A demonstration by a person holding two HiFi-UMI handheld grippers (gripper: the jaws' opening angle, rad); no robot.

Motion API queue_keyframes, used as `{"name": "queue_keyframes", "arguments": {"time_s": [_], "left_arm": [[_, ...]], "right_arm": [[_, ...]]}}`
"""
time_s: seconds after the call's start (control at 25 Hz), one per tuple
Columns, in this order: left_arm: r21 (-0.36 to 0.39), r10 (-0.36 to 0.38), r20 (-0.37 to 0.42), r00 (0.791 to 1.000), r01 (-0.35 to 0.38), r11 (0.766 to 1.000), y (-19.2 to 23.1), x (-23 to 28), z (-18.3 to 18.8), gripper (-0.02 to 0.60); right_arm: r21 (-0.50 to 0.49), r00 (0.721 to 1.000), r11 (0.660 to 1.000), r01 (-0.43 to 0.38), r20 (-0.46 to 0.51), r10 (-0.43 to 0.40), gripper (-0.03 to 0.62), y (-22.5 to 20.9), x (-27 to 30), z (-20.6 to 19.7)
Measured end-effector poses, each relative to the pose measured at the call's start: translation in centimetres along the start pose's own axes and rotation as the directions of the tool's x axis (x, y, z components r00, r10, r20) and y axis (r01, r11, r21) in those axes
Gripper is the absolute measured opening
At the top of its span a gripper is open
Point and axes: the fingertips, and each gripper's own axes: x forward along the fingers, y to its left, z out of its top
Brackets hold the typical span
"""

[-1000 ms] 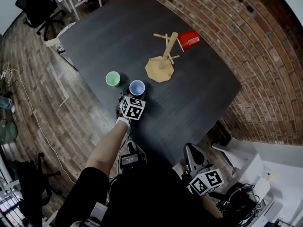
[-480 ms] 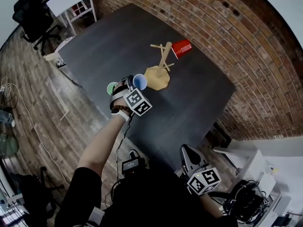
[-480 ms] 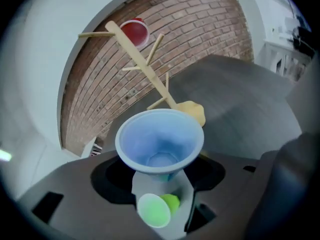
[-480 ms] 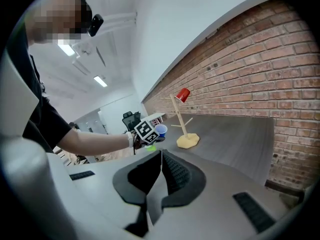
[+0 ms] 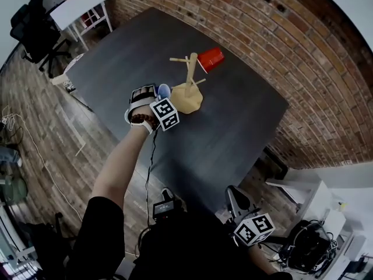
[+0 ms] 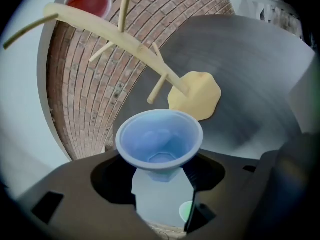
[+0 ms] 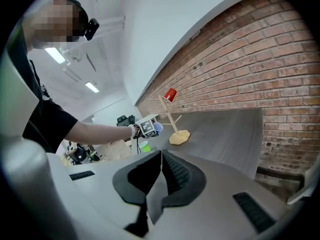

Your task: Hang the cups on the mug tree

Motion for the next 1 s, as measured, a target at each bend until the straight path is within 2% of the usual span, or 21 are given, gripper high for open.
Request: {"name": "queue_keyframes", "arguments": {"time_s": [0.24,0.4,0.56,0.76,0.88,1.0], "left_arm": [[0.024,0.015,0.010,1.000,-0.015,1.000,0.5,0.0,2.1,0.292],[0.056,0.047,0.064,0.997,-0.051,0.997,1.0,-1.0,3.9,0.291],[0.090,0.048,0.126,0.991,-0.059,0.994,0.4,-1.7,5.8,0.291],[0.144,0.057,0.143,0.988,-0.078,0.986,-0.4,-1.7,6.8,0.291],[0.135,0.068,0.151,0.986,-0.089,0.987,-0.3,-1.7,7.0,0.293],[0.094,0.080,0.163,0.983,-0.096,0.991,0.0,-2.1,6.9,0.293]], "right_arm": [[0.012,1.000,1.000,-0.002,-0.013,0.002,0.032,-1.0,-0.1,-0.4],[0.018,1.000,1.000,-0.009,-0.029,0.010,0.032,-1.5,0.1,-0.5],[0.017,0.999,1.000,-0.019,-0.036,0.020,0.032,-1.7,0.4,-0.3],[0.002,0.999,1.000,-0.029,-0.043,0.029,0.032,-1.8,0.3,-0.4],[0.007,0.999,1.000,-0.024,-0.037,0.024,0.032,-2.1,0.3,-0.1],[0.015,0.999,1.000,-0.018,-0.033,0.018,0.032,-2.4,0.3,0.2]]}}
